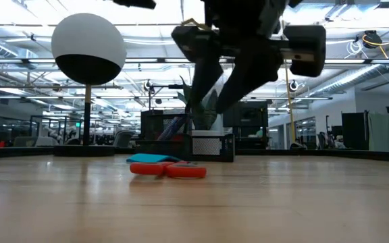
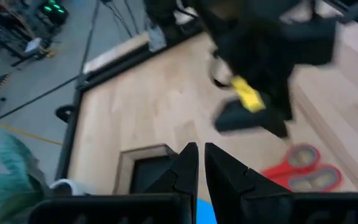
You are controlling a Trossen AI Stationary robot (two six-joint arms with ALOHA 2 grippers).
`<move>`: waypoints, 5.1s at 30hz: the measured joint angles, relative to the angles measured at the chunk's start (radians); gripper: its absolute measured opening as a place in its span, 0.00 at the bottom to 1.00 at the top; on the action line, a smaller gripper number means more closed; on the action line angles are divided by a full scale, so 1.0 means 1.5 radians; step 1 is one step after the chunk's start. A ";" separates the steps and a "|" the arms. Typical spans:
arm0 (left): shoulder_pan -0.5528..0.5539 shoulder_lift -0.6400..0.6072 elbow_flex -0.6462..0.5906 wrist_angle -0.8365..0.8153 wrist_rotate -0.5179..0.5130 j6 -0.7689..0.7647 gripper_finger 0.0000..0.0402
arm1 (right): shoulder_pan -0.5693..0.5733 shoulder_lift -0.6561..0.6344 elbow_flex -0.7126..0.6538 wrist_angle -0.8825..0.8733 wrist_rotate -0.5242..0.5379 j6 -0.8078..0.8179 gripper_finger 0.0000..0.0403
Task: Pick and place office supplies into organizer
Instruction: Put the red scissors into the desk organizer
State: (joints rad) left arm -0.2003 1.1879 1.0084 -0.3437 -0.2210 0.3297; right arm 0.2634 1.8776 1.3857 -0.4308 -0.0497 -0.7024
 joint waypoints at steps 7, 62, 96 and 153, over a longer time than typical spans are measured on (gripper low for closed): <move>0.022 -0.048 0.021 0.002 -0.031 -0.055 0.09 | 0.001 0.070 0.085 -0.114 -0.002 -0.034 0.38; 0.037 -0.139 0.005 0.013 -0.033 -0.104 0.09 | 0.016 0.239 0.239 -0.218 -0.076 -0.116 0.04; 0.036 -0.131 0.005 -0.070 -0.034 -0.154 0.09 | 0.012 0.109 0.236 -0.223 -0.019 0.037 0.00; -0.106 0.464 0.250 -0.305 0.207 0.229 0.49 | -0.227 -0.510 -0.397 0.518 0.050 0.460 0.00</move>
State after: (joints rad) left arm -0.3588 1.8835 1.3838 -0.8013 0.0898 0.6731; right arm -0.0772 1.1125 0.7898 0.3462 0.0254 -0.0119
